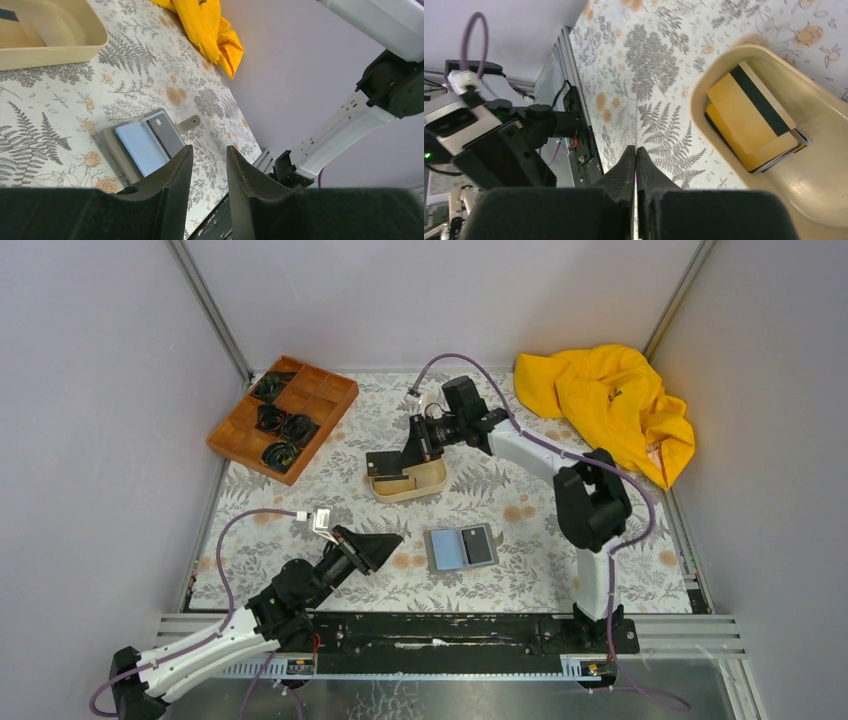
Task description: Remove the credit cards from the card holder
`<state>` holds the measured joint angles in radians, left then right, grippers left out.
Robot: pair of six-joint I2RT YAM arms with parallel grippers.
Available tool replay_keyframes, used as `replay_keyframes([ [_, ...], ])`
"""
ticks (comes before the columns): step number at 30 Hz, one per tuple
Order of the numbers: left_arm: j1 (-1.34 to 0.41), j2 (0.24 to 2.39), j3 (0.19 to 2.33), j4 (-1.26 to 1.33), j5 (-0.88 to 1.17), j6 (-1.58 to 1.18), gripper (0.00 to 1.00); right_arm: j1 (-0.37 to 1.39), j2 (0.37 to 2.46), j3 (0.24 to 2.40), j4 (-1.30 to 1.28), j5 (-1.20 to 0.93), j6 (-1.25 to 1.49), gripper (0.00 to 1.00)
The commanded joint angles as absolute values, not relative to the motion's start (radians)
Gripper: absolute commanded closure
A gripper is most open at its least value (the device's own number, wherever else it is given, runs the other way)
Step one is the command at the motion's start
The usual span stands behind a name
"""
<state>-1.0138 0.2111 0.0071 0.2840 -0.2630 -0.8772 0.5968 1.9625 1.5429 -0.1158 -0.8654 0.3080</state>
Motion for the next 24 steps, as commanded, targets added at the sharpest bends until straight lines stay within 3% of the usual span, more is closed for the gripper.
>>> replay_keyframes([
  [1,-1.016,0.179,-0.016,0.223,-0.289,-0.866,0.62,0.578,2.068,1.703,-0.231,-0.946,0.264,1.00],
  [15,-1.016,0.045,0.018,0.143,-0.246,-0.882,0.67,0.518,2.209,1.700,-0.232,-0.941,0.249,1.00],
  [24,-1.016,0.096,0.077,0.159,-0.248,-0.867,0.55,0.516,2.216,1.653,-0.231,-0.940,0.224,1.00],
])
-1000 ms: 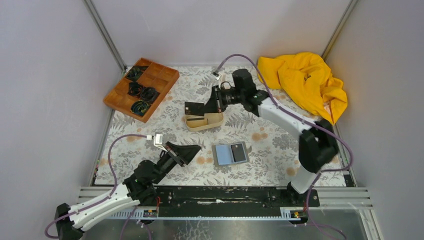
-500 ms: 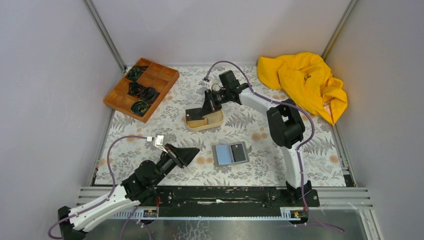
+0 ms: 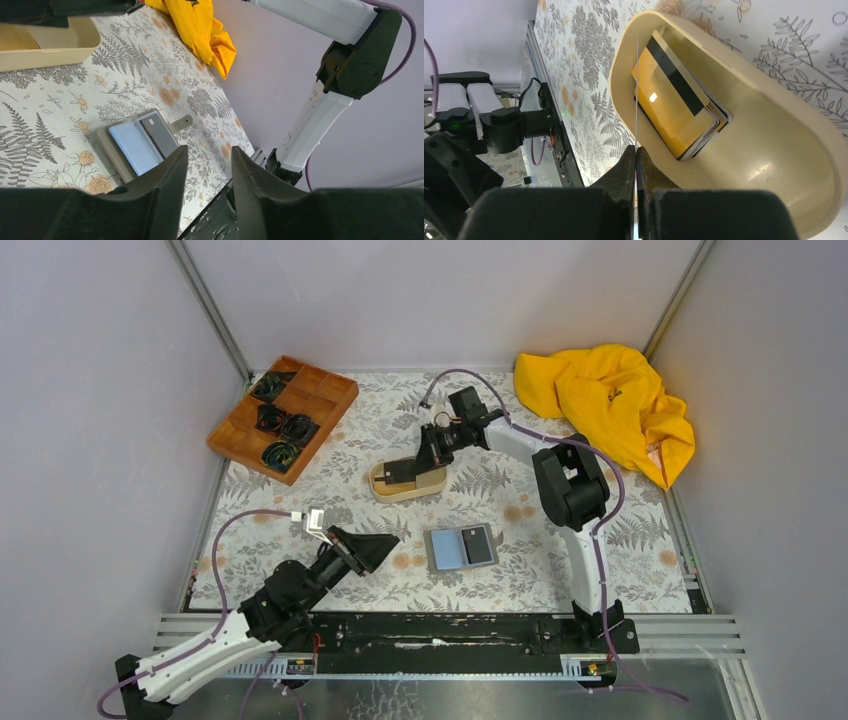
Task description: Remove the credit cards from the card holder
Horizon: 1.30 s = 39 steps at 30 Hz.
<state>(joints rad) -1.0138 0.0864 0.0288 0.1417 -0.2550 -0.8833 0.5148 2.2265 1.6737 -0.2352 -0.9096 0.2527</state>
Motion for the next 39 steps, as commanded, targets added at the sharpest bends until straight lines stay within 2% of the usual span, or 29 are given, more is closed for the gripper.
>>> replay_keyframes([
  [1,-1.017,0.099,0.083,0.156,-0.249,-0.862,0.52,0.516,2.210,1.642,-0.232,-0.941,0.220,1.00],
  [3,-1.017,0.103,0.099,0.147,-0.258,-0.852,0.44,0.516,2.208,1.625,-0.240,-0.942,0.211,1.00],
  [12,-1.016,0.101,0.119,0.141,-0.250,-0.831,0.22,0.517,2.250,1.646,-0.247,-0.949,0.220,1.00],
  [24,-1.016,0.110,0.109,0.134,-0.250,-0.828,0.18,0.548,2.300,1.721,-0.272,-0.927,0.227,1.00],
  [30,-1.016,0.097,0.105,0.127,-0.242,-0.828,0.06,0.574,2.333,1.778,-0.286,-0.919,0.238,1.00],
  [32,-1.017,0.086,0.105,0.121,-0.238,-0.825,0.02,0.580,2.336,1.781,-0.283,-0.915,0.240,0.88],
  [33,-1.016,0.081,0.106,0.118,-0.238,-0.824,0.00,0.582,2.336,1.780,-0.280,-0.916,0.242,0.85],
  [36,-1.016,0.067,0.106,0.104,-0.239,-0.822,0.00,0.582,2.329,1.766,-0.271,-0.914,0.248,0.68],
  [39,-1.016,0.061,0.105,0.094,-0.242,-0.823,0.00,0.581,2.302,1.750,-0.271,-0.899,0.242,0.61],
])
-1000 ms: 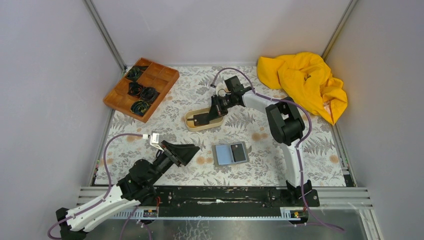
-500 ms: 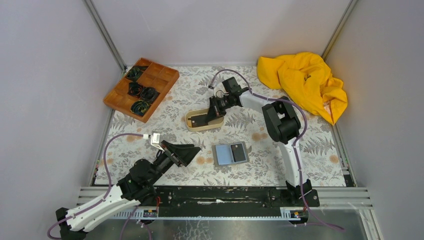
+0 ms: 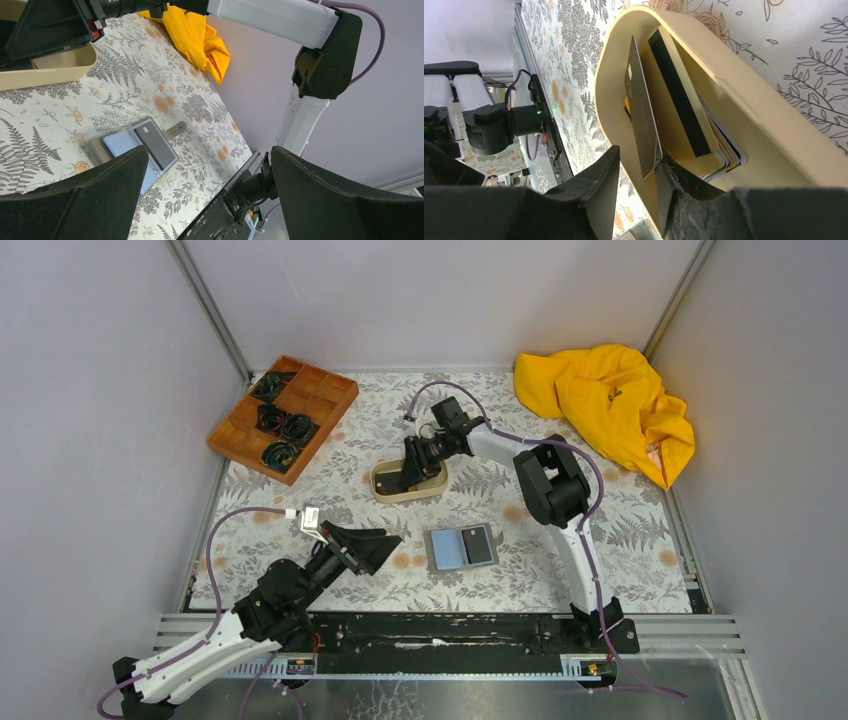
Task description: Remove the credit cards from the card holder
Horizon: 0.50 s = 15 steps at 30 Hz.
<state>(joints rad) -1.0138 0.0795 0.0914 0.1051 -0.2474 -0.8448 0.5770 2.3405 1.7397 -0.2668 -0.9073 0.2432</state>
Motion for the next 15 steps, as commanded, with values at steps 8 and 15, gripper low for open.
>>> replay_keyframes([
  [8,-1.016,0.062,0.099,0.101,-0.234,-0.833,0.00,0.576,2.234,1.738,-0.329,-0.838,0.210,0.60],
  [15,-1.016,0.078,0.107,0.103,-0.209,-0.831,0.00,0.542,2.148,1.653,-0.301,-0.798,0.210,0.59],
])
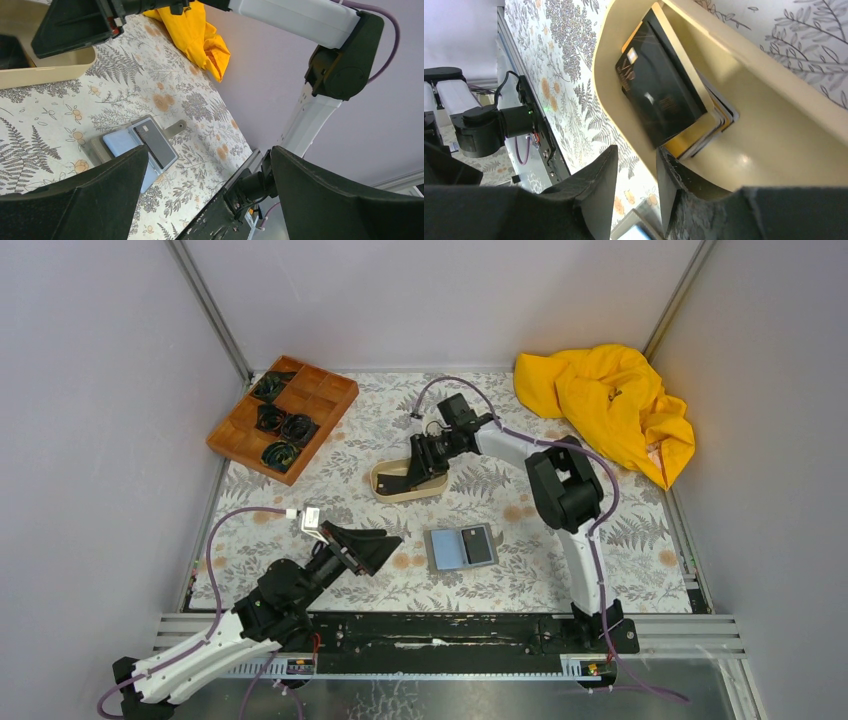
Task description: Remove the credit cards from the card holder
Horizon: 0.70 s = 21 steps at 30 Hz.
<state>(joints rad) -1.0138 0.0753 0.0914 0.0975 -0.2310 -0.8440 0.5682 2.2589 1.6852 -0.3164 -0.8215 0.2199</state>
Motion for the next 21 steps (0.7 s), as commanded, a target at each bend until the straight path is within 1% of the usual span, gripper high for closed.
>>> replay_keyframes([
  [1,-1.016,0.081,0.106,0.107,-0.207,-0.830,0.00,0.536,2.135,1.630,-0.295,-0.795,0.212,0.59],
  [6,-1.017,0.134,0.109,0.162,-0.180,-0.832,0.00,0.520,2.046,1.559,-0.262,-0.696,0.220,0.59],
  [9,-1.018,0.222,0.108,0.218,-0.166,-0.846,0.08,0.521,1.946,1.484,-0.231,-0.609,0.220,0.61],
  [10,-1.018,0.261,0.099,0.257,-0.155,-0.854,0.11,0.521,1.900,1.438,-0.207,-0.573,0.224,0.69],
  [11,-1.017,0.305,0.085,0.311,-0.143,-0.864,0.14,0.520,1.854,1.386,-0.177,-0.543,0.231,0.84],
  [12,-1.019,0.350,0.072,0.371,-0.124,-0.876,0.17,0.519,1.809,1.334,-0.154,-0.519,0.235,0.96],
  [13,-1.021,0.404,0.060,0.425,-0.112,-0.889,0.23,0.519,1.763,1.280,-0.139,-0.499,0.234,0.99],
  [14,-1.024,0.450,0.053,0.488,-0.097,-0.898,0.31,0.519,1.716,1.225,-0.122,-0.482,0.235,1.00],
  [15,-1.027,0.504,0.051,0.537,-0.082,-0.902,0.37,0.519,1.675,1.138,-0.096,-0.470,0.241,1.00],
  [19,-1.061,0.688,0.087,0.657,-0.077,-0.897,0.50,0.517,1.462,0.876,-0.023,-0.392,0.278,1.00],
  [21,-1.083,0.756,0.122,0.663,-0.102,-0.894,0.52,0.518,1.355,0.743,0.037,-0.365,0.311,1.00],
])
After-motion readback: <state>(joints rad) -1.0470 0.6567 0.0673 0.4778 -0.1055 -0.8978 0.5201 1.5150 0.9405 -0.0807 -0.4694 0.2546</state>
